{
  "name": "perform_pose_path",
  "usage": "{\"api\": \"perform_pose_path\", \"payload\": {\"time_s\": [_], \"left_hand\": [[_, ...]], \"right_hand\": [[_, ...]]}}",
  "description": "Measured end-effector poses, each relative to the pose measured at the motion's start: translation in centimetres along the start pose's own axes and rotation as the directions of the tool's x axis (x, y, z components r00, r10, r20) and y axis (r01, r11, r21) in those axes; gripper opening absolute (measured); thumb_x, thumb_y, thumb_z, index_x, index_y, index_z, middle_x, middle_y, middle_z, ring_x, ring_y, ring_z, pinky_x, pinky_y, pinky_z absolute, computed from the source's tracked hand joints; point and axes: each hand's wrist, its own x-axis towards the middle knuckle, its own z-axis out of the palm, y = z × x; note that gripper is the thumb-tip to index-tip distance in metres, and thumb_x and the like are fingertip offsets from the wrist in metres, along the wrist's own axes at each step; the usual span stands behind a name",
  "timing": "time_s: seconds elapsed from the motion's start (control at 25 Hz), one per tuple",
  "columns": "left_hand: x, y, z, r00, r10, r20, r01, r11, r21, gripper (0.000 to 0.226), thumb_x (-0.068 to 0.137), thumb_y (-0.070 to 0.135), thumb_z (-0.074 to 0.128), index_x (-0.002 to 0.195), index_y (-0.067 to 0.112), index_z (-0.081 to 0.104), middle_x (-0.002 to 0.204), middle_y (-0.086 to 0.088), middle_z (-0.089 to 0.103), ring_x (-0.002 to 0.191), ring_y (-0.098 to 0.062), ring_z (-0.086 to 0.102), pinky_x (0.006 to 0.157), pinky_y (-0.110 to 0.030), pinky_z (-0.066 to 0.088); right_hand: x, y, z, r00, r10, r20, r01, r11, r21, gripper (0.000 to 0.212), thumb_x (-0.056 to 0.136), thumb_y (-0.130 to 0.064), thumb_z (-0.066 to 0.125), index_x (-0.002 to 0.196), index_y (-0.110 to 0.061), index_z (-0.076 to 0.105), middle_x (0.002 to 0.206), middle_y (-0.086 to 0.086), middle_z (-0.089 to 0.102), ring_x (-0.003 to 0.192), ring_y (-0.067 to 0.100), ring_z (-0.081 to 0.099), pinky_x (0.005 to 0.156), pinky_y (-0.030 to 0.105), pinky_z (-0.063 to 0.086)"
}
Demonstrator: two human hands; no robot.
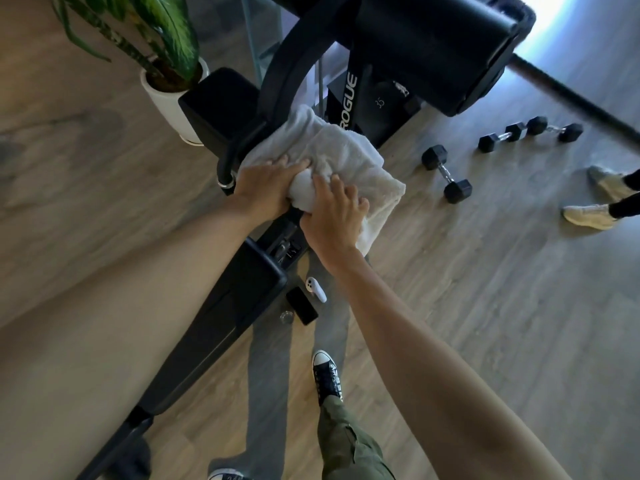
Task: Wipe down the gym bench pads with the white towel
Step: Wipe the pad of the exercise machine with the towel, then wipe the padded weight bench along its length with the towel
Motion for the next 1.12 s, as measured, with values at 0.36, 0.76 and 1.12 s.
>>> {"api": "perform_pose_path", "payload": {"time_s": [0.36,0.76,1.12], "left_hand": [[-13.2,-5.7,-3.1,0.973,-0.218,0.08,0.22,0.975,-0.021,0.044,0.093,0.027,0.06,0.137,0.029,0.058,0.117,-0.007,0.073,0.102,-0.033,0.068,0.09,-0.048,0.055],[-44.3,-19.9,1.6,0.635,-0.749,0.186,0.77,0.633,-0.079,0.021,0.086,0.022,0.059,0.104,0.016,0.067,0.108,-0.012,0.073,0.1,-0.035,0.067,0.081,-0.039,0.053],[-65.5,-33.8,17.2,0.484,-0.843,0.236,0.868,0.427,-0.255,0.025,0.088,0.021,0.057,0.112,0.02,0.063,0.109,-0.007,0.071,0.099,-0.034,0.067,0.076,-0.035,0.046]], "right_hand": [[-6.5,-8.4,1.4,0.969,-0.231,0.084,0.218,0.966,0.139,0.048,0.086,-0.025,0.063,0.133,-0.023,0.054,0.112,0.004,0.071,0.106,0.029,0.062,0.091,0.047,0.051],[-23.1,-30.2,11.5,0.591,-0.713,0.377,0.667,0.695,0.269,0.033,0.078,-0.014,0.062,0.11,-0.023,0.065,0.101,0.003,0.073,0.095,0.031,0.066,0.069,0.034,0.037],[-39.8,-45.5,28.3,0.375,-0.776,0.506,0.822,0.531,0.206,0.035,0.078,-0.012,0.058,0.111,-0.021,0.067,0.098,0.005,0.073,0.092,0.033,0.066,0.07,0.036,0.042]]}}
